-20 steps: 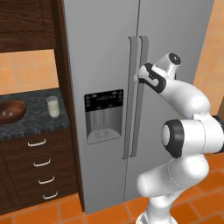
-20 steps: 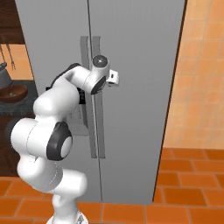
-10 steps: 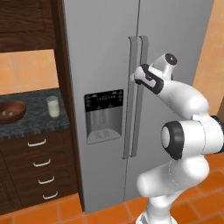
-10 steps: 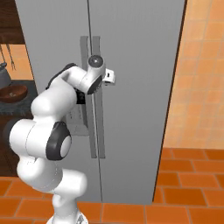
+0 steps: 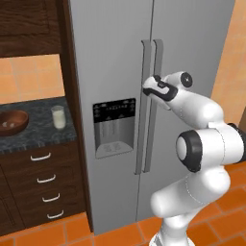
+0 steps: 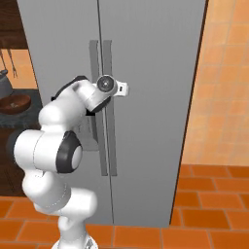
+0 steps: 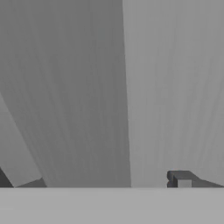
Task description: Grab a lemon wedge from the fridge and one ice cube from the ice bowl, and put them in the glass of lemonade.
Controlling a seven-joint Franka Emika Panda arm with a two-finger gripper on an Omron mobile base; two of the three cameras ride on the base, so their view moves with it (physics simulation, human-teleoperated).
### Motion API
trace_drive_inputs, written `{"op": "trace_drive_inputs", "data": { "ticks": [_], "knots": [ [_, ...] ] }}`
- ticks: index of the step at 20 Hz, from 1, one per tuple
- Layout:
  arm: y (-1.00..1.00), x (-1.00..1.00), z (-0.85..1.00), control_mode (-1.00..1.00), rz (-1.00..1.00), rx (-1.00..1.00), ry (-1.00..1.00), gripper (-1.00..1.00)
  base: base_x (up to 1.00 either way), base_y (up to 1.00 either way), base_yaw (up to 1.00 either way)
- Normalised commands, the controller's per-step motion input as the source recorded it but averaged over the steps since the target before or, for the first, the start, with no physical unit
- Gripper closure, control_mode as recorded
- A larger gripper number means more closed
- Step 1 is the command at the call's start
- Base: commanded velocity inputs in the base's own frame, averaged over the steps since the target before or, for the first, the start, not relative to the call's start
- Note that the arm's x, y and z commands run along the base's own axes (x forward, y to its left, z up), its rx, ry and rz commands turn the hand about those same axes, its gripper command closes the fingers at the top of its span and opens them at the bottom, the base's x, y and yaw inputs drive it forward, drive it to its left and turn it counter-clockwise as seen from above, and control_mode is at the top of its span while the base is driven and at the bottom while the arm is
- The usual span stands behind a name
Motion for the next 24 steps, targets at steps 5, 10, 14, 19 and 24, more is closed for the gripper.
{"op": "trace_drive_inputs", "data": {
  "ticks": [5, 10, 14, 19, 24],
  "knots": [
    [0.01, 0.25, 0.00, -1.00, 0.00, 0.00, 0.00, -1.00, 0.00, 0.00, 0.00],
    [0.00, 0.12, 0.00, -1.00, 0.00, 0.00, 0.00, 1.00, 0.00, 0.00, 0.00],
    [0.00, 0.17, 0.00, -1.00, 0.00, 0.00, 0.00, 1.00, 0.00, 0.00, 0.00],
    [0.00, 0.10, 0.00, -1.00, 0.00, 0.00, 0.00, 1.00, 0.00, 0.00, 0.00],
    [-0.19, 0.00, 0.11, -1.00, 0.00, 0.00, 0.00, 1.00, 0.00, 0.00, 0.00]
  ]
}}
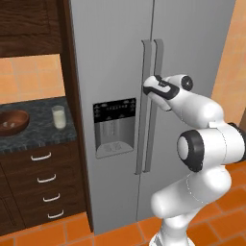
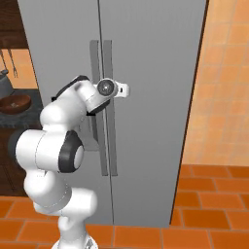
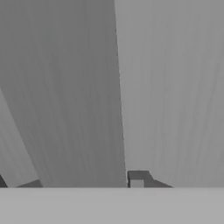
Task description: Grab a lemon wedge from the fridge and one ice cube from the ice bowl, and put them in the glass of lemonade.
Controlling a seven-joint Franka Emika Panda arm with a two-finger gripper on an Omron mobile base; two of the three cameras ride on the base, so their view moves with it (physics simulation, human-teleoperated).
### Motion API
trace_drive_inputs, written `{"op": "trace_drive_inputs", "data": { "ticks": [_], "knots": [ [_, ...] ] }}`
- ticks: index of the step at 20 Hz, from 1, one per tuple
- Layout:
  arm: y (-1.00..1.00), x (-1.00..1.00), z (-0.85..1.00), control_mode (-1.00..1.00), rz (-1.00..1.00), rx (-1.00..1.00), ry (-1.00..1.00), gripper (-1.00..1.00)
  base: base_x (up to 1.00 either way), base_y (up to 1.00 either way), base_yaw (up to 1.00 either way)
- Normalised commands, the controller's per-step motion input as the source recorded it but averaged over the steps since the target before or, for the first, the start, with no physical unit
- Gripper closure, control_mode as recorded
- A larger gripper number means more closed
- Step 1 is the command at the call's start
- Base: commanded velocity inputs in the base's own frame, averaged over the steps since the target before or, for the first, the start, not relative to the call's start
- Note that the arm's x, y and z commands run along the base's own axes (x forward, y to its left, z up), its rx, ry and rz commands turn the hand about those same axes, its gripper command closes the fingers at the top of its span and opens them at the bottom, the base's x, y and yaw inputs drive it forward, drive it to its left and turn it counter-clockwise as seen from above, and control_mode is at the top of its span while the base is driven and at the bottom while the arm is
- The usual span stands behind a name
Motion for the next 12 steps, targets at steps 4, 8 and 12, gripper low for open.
{"op": "trace_drive_inputs", "data": {
  "ticks": [4, 8, 12],
  "knots": [
    [-0.52, 0.00, 0.45, -1.00, -0.03, 0.00, 0.16, 1.00, 0.00, 0.00, 0.00],
    [-0.86, 0.00, 0.43, -1.00, -0.07, -0.01, 0.25, 1.00, 0.00, 0.00, 0.00],
    [-1.00, -0.52, 0.26, -1.00, -0.19, 0.01, 0.03, 1.00, 0.00, 0.00, 0.00]
  ]
}}
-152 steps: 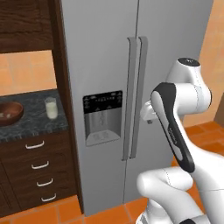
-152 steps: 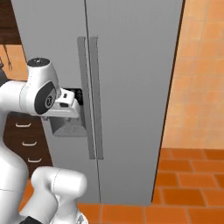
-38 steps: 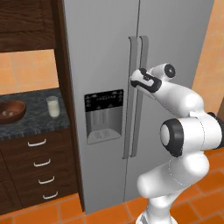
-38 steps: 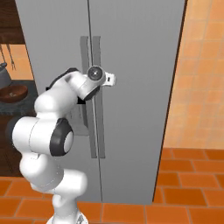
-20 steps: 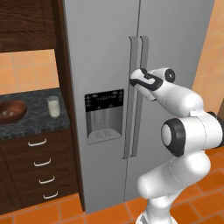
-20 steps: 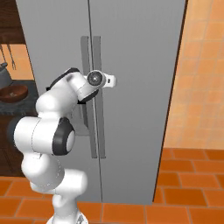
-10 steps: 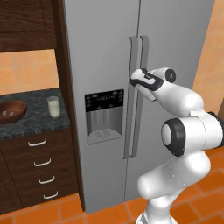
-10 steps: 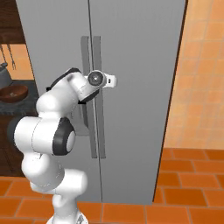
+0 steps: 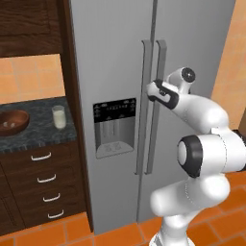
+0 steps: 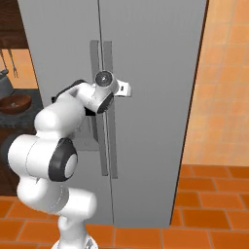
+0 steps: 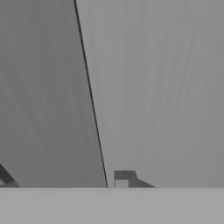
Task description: Grab a lemon wedge from the fridge and one ice cube from the ice bowl, and put them in the glass of lemonade.
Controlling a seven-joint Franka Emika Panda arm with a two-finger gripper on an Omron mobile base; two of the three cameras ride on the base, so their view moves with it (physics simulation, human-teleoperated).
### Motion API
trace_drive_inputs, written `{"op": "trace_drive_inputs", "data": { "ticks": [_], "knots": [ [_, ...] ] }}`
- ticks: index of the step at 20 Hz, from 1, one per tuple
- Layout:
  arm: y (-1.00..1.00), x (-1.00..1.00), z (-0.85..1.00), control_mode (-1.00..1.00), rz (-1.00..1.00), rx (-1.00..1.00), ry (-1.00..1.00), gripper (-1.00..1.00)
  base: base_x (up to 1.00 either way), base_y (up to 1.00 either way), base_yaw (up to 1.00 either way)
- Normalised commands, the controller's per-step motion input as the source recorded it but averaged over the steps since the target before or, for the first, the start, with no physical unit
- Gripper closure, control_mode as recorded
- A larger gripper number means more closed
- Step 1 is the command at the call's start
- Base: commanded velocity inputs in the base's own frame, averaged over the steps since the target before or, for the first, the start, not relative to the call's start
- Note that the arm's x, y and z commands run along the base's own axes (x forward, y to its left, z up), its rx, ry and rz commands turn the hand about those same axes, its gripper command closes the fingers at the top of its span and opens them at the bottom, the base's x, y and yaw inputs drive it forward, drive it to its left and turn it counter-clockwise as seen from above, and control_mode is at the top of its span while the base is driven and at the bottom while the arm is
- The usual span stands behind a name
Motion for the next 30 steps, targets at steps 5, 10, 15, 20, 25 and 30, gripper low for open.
{"op": "trace_drive_inputs", "data": {
  "ticks": [5, 10, 15, 20, 25, 30],
  "knots": [
    [-1.00, -0.68, 0.20, -1.00, -0.16, 0.06, -0.04, 1.00, 0.00, 0.00, 0.00],
    [-1.00, -0.58, 0.02, -1.00, -0.10, 0.08, -0.28, 1.00, 0.00, 0.00, 0.00],
    [-1.00, -0.44, 0.32, -1.00, -0.10, 0.08, -0.22, 1.00, 0.00, 0.00, 0.00],
    [-1.00, -0.34, 0.47, -1.00, -0.14, 0.09, -0.01, 1.00, 0.00, 0.00, 0.00],
    [-1.00, -0.38, -0.01, -1.00, -0.25, 0.08, -0.03, 1.00, 0.00, 0.00, 0.00],
    [-0.53, -0.18, -0.08, -1.00, -0.15, 0.04, -0.09, -1.00, 0.00, 0.00, 0.00]
  ]
}}
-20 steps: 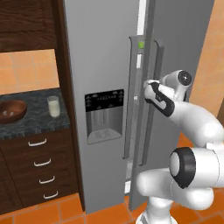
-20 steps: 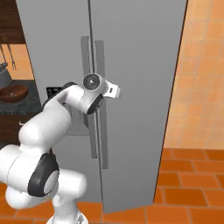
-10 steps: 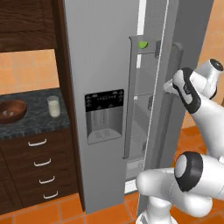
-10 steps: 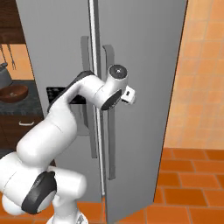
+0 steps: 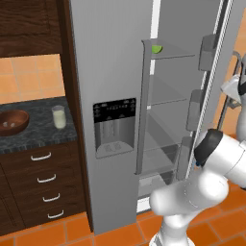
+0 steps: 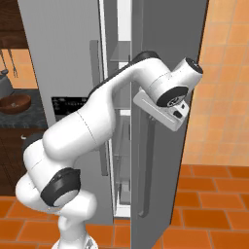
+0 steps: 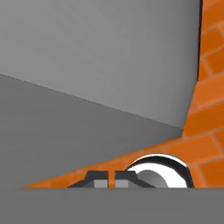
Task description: Grab a lemon wedge from the fridge and one ice cube from the ice bowl, and put them in the glass of lemonade.
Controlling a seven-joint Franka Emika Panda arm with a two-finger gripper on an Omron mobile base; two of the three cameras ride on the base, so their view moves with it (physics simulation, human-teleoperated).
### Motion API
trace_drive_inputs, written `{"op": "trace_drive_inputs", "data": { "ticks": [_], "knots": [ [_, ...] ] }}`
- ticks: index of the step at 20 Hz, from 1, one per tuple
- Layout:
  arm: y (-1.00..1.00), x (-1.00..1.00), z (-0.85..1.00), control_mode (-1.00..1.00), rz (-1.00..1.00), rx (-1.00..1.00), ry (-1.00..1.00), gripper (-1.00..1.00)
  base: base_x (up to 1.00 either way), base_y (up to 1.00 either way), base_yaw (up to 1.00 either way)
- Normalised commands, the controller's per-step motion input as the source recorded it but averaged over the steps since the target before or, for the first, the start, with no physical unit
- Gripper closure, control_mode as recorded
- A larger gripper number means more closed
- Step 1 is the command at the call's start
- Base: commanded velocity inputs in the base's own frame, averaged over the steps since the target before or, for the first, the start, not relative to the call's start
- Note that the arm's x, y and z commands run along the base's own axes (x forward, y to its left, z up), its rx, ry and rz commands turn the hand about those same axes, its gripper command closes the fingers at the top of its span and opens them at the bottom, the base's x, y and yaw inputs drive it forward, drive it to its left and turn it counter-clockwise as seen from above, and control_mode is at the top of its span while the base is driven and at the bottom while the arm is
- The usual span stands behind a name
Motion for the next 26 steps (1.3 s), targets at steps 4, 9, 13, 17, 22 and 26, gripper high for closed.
{"op": "trace_drive_inputs", "data": {
  "ticks": [4, 9, 13, 17, 22, 26],
  "knots": [
    [0.07, -0.13, -0.01, -1.00, -0.03, 0.00, -0.06, -1.00, 0.00, 0.00, 0.00],
    [0.01, -0.99, 0.51, -1.00, 0.00, 0.00, -0.22, -1.00, 0.00, 0.00, 0.00],
    [0.64, -0.74, 0.68, -1.00, -0.01, -0.14, -0.35, -1.00, 0.00, 0.00, 0.00],
    [1.00, 0.04, 0.05, -1.00, -0.15, -0.37, -0.43, -1.00, 0.00, 0.00, 0.00],
    [1.00, 0.66, 0.00, -1.00, -0.30, -0.46, -0.32, -1.00, 0.00, 0.00, 0.00],
    [0.86, 1.00, 0.00, -1.00, -0.40, -0.59, -0.01, -1.00, 0.00, 0.00, 0.00]
  ]
}}
